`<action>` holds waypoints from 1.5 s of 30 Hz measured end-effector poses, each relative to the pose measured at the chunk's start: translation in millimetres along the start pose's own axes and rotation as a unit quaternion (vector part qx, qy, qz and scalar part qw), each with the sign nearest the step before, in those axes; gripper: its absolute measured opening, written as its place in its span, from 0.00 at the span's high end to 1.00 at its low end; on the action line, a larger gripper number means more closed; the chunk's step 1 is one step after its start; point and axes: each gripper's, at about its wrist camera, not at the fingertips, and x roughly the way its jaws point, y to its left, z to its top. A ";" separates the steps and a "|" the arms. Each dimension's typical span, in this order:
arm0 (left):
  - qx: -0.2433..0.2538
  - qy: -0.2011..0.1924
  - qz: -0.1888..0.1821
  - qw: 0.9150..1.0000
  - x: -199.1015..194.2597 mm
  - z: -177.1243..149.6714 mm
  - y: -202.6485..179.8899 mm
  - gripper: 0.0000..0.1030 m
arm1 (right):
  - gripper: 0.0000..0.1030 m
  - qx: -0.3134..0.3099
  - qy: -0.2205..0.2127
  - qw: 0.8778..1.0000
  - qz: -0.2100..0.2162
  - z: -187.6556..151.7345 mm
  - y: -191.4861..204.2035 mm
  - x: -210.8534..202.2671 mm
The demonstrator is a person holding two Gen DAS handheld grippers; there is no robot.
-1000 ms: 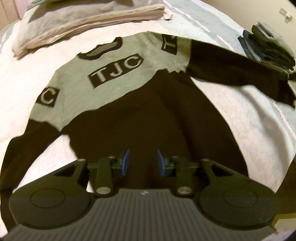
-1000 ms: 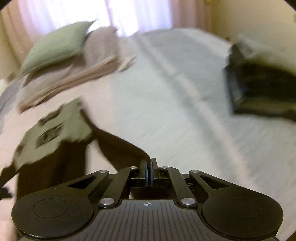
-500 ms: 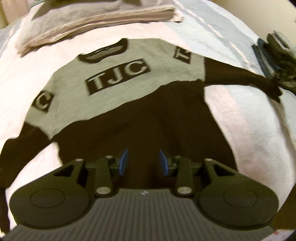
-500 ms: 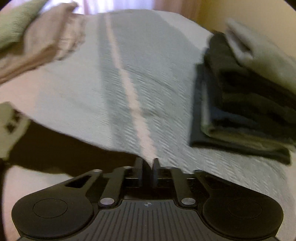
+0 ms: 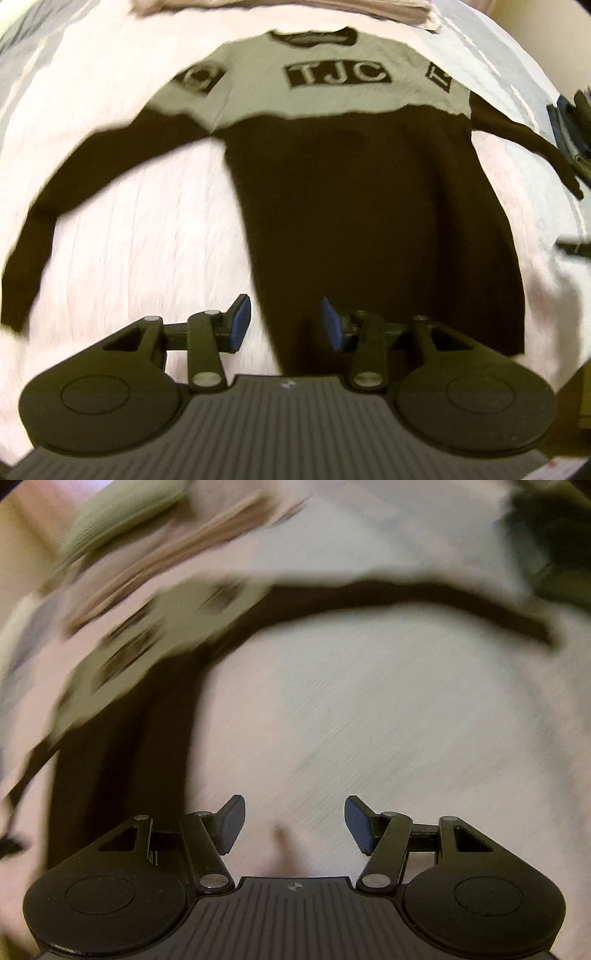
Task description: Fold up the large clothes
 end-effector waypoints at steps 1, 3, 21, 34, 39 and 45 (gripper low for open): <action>-0.010 0.003 -0.006 1.000 -1.7 -10.4 5.2 0.61 | 0.45 -0.010 0.009 1.000 0.014 -12.6 11.6 4.1; -0.027 0.010 -0.019 0.999 -0.9 -26.5 13.6 0.61 | 0.45 -0.020 0.025 0.999 0.039 -35.5 31.5 13.5; -0.034 0.017 -0.098 0.994 -21.8 -65.3 16.9 0.97 | 0.99 -0.059 0.076 0.995 0.029 -11.7 44.1 -27.6; -0.025 0.083 -0.079 0.993 -19.4 -105.6 23.9 0.93 | 0.97 -0.049 0.133 0.989 -0.037 -59.6 38.6 -4.2; 0.003 0.076 -0.032 0.997 -39.0 -98.7 35.4 0.87 | 0.69 -0.043 0.088 0.992 -0.075 -44.4 22.6 -39.7; 0.044 0.019 -0.007 0.999 -62.9 -45.3 24.7 0.87 | 0.59 -0.014 -0.003 0.993 -0.121 -5.0 -12.5 -79.5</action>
